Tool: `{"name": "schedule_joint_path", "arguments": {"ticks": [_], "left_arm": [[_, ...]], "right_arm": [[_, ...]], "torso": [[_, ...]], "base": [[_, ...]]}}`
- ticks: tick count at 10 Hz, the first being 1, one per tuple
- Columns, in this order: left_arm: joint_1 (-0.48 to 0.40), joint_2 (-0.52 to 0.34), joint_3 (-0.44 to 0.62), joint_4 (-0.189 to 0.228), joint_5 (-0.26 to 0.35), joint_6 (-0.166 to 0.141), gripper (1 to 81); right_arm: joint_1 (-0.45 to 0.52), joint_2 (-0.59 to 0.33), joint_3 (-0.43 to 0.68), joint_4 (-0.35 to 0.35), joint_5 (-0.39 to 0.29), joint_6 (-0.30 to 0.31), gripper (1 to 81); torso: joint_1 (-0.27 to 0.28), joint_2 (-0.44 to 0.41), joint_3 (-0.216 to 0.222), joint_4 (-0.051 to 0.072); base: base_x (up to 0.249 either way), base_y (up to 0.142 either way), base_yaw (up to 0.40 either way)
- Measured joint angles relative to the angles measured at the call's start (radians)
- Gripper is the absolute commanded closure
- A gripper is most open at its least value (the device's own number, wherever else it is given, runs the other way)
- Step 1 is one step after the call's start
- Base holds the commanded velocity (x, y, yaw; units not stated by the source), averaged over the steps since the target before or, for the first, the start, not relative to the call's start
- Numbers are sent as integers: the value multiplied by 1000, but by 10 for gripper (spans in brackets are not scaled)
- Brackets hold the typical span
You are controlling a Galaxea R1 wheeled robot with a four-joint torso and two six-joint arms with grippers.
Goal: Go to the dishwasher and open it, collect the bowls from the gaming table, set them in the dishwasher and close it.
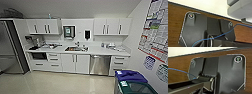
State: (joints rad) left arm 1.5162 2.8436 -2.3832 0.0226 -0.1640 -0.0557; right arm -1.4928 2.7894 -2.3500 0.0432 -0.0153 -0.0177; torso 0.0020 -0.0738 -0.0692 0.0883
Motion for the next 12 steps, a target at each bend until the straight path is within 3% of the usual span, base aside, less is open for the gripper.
{"name": "schedule_joint_path", "arguments": {"ticks": [12], "left_arm": [[0,-1,1,1,-1,0,10]], "right_arm": [[2,9,0,-3,4,0,10]], "torso": [[-1,0,0,0]], "base": [[120,0,0]]}}
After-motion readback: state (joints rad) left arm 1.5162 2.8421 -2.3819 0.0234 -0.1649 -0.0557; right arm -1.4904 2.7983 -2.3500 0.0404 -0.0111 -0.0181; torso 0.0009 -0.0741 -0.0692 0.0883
